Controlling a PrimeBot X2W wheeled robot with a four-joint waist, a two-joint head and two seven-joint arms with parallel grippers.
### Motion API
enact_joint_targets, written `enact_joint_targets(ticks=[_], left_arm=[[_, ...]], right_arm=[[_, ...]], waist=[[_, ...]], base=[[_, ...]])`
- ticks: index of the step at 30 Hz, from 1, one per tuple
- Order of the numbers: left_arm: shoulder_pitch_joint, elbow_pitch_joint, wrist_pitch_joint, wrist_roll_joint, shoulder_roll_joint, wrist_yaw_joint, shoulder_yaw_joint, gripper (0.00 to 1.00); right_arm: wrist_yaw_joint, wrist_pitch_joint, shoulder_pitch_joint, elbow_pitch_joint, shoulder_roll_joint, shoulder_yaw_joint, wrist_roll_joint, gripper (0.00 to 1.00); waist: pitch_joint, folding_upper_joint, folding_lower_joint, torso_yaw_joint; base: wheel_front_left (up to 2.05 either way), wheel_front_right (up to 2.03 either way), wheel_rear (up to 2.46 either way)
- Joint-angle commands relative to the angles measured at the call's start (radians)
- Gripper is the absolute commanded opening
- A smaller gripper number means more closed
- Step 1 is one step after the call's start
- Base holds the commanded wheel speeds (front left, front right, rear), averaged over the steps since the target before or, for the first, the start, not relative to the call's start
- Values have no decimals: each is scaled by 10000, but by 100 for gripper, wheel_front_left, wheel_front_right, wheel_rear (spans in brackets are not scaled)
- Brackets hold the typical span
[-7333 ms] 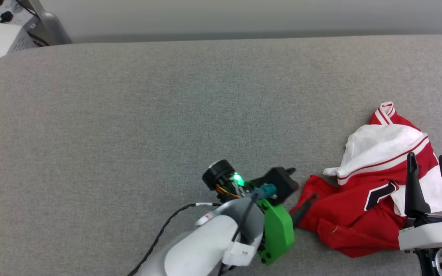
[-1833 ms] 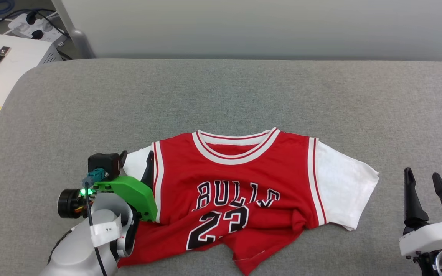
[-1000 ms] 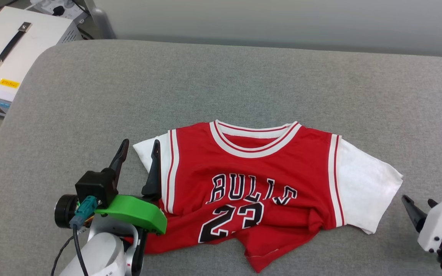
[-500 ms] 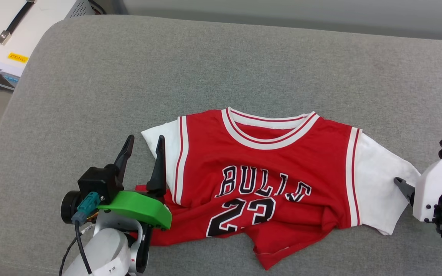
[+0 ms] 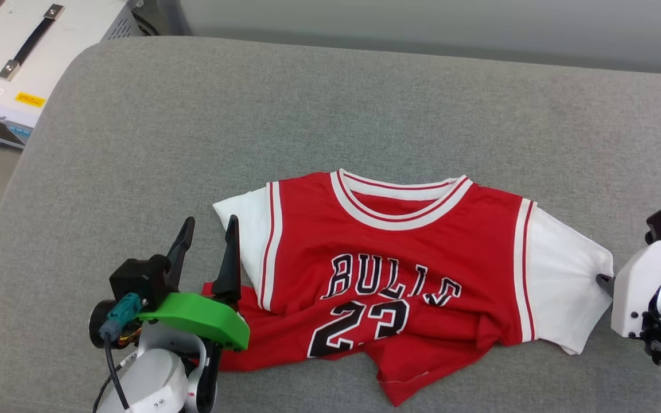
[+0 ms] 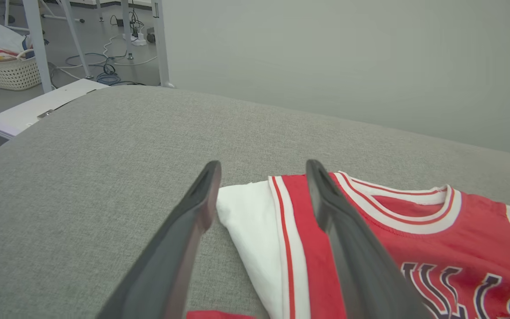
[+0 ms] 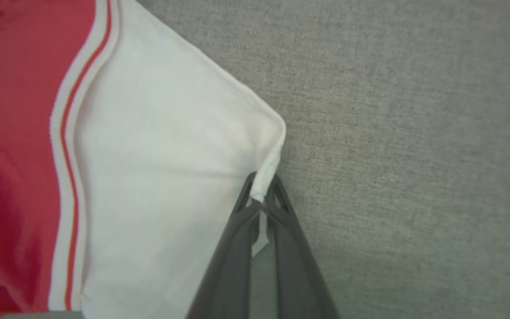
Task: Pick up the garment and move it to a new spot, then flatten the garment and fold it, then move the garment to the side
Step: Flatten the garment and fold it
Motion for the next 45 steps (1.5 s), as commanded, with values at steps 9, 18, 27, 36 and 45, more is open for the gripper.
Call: enact_joint_targets(ticks=[9, 18, 27, 36, 45], left_arm=[[-437, 694, 1618, -1447, 522, -802, 548, 100], [-2352, 2080, 4937, -2561, 1235, -1873, 198, 100], [-3657, 4029, 7058, -2999, 1376, -2176, -205, 100], [-4057, 5770, 8537, -2899, 938, -2695, -1179, 87], [-4580, 6340, 7905, -2588, 657, -3060, -1552, 0]], right_arm=[[-9, -385, 1112, -1130, 220, -1405, -488, 0], [-9, -244, 1497, -2661, 900, -1905, -807, 0], [-9, -342, 1580, -3065, 1314, -1707, -868, 0], [-9, -344, 1692, -3382, 1509, -1583, -745, 0], [-9, -471, 1421, -3398, 1325, -1459, -582, 0]], waist=[[-444, 0, 0, -428], [399, 0, 0, -1182], [981, 0, 0, -1836], [1309, 0, 0, -2008], [974, 0, 0, -1826]], base=[[0, 0, 0], [0, 0, 0], [0, 0, 0], [0, 0, 0], [0, 0, 0]])
